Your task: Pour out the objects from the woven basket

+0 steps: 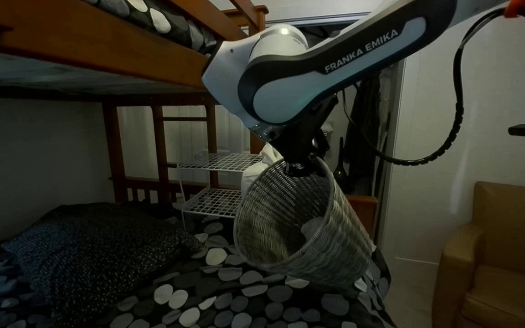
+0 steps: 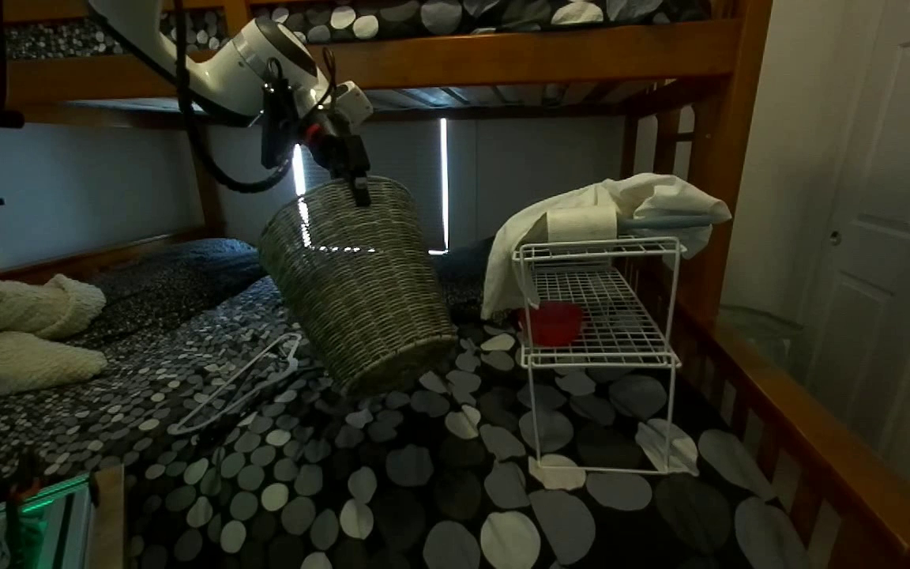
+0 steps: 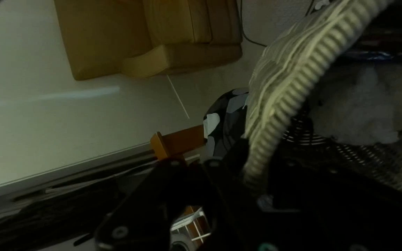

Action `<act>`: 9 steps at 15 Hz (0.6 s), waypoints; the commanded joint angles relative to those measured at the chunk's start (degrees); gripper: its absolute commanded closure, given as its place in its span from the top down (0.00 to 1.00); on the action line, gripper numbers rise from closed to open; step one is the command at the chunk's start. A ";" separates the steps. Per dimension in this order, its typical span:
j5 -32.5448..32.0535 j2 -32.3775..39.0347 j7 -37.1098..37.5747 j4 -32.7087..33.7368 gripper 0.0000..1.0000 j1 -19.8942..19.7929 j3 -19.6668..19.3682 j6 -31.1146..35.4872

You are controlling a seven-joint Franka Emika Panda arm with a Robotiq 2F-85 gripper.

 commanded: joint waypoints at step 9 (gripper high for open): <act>-0.51 4.85 3.28 9.03 0.03 1.52 0.83 14.65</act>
